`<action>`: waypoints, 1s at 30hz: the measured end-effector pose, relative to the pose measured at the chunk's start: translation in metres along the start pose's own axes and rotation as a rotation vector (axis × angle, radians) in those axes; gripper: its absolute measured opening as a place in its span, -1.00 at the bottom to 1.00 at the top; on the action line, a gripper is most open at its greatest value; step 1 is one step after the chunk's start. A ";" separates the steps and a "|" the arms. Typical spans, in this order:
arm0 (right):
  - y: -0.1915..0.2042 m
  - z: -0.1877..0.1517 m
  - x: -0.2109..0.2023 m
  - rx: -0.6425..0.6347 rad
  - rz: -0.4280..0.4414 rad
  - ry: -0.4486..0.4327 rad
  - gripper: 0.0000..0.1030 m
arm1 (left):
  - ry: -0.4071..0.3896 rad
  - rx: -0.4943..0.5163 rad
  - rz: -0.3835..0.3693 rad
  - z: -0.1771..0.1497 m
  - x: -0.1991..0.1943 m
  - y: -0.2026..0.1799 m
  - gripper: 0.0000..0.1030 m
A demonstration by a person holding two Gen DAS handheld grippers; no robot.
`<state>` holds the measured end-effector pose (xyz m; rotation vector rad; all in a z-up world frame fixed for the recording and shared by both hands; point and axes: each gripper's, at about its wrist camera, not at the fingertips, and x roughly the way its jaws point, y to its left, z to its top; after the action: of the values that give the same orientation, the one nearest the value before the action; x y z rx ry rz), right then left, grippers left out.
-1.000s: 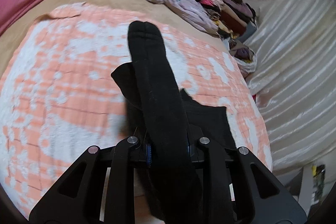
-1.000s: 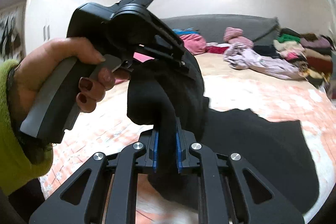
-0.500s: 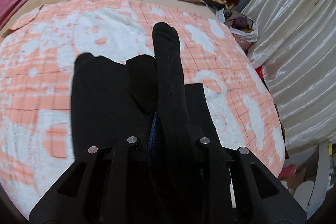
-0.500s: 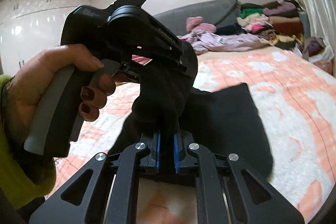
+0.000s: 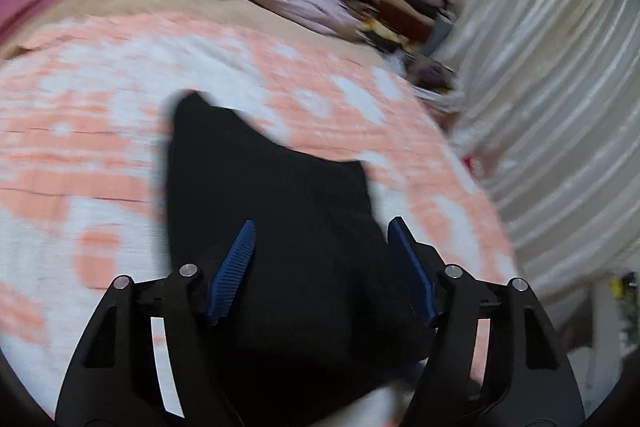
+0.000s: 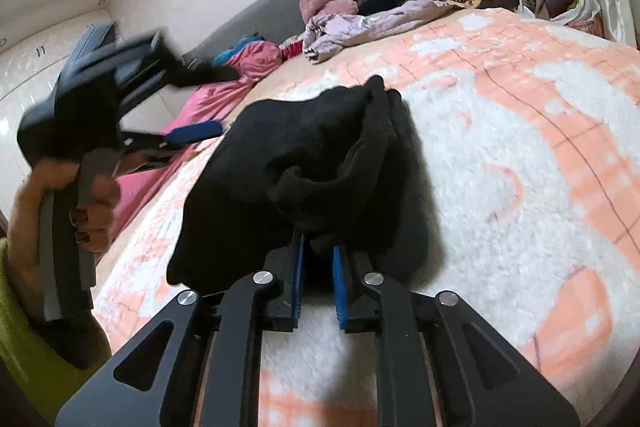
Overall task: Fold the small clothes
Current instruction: 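Lift the edge with both grippers and fold it over onto the sweatshirt, then hold the folded stack down with the right gripper and smooth it flat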
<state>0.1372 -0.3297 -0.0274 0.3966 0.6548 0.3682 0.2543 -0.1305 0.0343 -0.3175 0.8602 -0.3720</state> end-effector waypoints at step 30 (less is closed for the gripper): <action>-0.002 0.116 0.121 -0.022 -0.135 0.263 -0.86 | -0.052 0.096 -0.008 -0.056 0.007 0.052 0.26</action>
<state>0.3018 -0.3044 -0.0056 0.2828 0.9286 0.3009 0.2244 -0.0946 -0.0267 -0.2404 0.7878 -0.4101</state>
